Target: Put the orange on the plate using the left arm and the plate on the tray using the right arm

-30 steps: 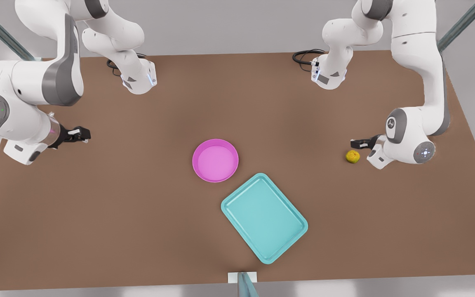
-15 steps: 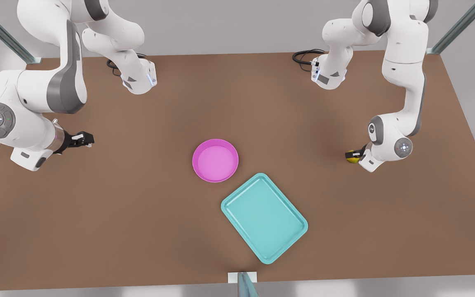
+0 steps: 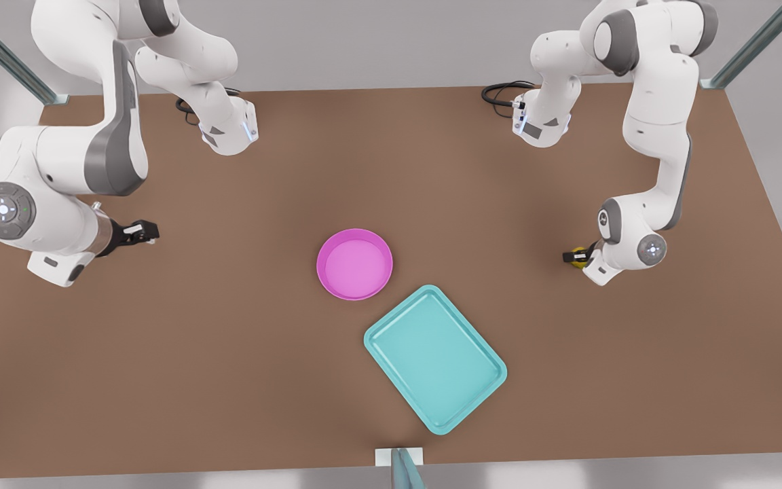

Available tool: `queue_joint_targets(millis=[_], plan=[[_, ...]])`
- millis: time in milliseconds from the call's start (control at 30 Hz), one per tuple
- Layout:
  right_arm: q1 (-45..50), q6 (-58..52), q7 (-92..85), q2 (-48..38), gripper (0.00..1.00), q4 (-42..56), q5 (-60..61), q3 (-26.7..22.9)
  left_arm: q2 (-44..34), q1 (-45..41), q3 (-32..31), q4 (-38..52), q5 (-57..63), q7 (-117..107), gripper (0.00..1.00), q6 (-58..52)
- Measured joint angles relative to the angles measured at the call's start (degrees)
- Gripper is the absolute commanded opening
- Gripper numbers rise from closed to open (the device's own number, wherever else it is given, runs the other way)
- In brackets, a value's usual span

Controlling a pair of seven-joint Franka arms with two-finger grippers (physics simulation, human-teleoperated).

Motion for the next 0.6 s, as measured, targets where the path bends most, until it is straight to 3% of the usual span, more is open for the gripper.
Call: queue_joint_targets(millis=[33,100,333,433,533,600], plan=[[0.0,-0.01,-0.03,0.0,1.0,0.0,-0.02,0.0,0.07,0.0,0.0,-0.03,-0.01,0.08,1.0,-0.03],[0.0,-0.08,-0.09,0.02,1.0,0.0,-0.05,0.0,0.12,0.0,0.0,-0.05,0.04,0.16,0.69,-0.09],[-0.09,-0.41,-0.25,0.17,1.0,-0.08,-0.01,0.0,-2.65,-0.05,-0.02,0.47,0.4,-0.3,0.65,-1.46],[-0.09,-0.49,-0.3,0.24,1.0,-0.09,0.0,0.0,-4.82,-1.89,-4.34,2.44,0.4,-1.4,0.67,-2.9],[-0.11,-0.47,-0.33,0.29,1.0,-0.32,0.0,0.0,-3.66,-13.82,-7.69,12.79,0.19,-4.56,0.67,-6.64],[-0.11,-0.36,-0.36,0.42,1.0,-0.7,0.01,0.0,2.29,-24.96,-8.16,27.04,0.06,-8.19,0.67,-10.64]])
